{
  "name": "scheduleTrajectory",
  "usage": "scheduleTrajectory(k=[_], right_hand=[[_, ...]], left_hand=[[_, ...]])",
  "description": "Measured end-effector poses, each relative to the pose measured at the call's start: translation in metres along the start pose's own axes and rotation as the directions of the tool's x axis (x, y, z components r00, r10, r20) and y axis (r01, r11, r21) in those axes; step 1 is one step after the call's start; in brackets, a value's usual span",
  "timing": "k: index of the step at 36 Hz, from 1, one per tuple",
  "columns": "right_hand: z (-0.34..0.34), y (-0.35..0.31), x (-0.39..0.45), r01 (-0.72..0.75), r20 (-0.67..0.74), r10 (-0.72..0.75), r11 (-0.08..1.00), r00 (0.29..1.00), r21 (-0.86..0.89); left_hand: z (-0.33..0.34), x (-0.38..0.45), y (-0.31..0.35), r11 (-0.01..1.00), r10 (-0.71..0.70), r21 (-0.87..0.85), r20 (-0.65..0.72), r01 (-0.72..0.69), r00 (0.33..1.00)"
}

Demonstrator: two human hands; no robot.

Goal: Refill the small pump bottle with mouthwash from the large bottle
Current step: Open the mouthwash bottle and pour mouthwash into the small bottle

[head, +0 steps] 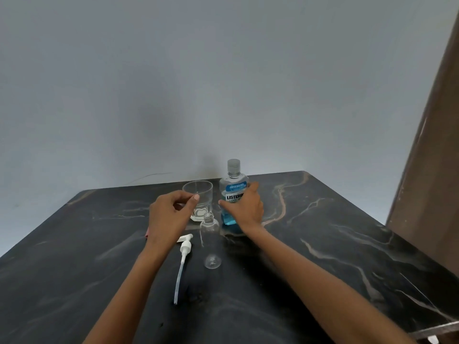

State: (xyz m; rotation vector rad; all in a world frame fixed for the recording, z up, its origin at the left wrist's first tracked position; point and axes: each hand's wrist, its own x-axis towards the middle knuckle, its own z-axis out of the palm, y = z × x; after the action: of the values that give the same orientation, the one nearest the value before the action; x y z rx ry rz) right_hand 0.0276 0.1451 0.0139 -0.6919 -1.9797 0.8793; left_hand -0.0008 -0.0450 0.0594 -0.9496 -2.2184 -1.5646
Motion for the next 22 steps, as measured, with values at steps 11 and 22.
scheduleTrajectory(k=[11, 22], right_hand=[[-0.068, 0.007, -0.063, 0.111, 0.131, -0.128, 0.985, 0.983, 0.129], [-0.078, 0.012, -0.081, 0.107, 0.085, -0.127, 0.971, 0.988, 0.212]], left_hand=[[-0.002, 0.002, 0.023, 0.995, 0.093, 0.03, 0.105, -0.097, 0.99], [0.018, 0.004, 0.067, 0.97, 0.238, -0.049, 0.41, -0.239, 0.88]])
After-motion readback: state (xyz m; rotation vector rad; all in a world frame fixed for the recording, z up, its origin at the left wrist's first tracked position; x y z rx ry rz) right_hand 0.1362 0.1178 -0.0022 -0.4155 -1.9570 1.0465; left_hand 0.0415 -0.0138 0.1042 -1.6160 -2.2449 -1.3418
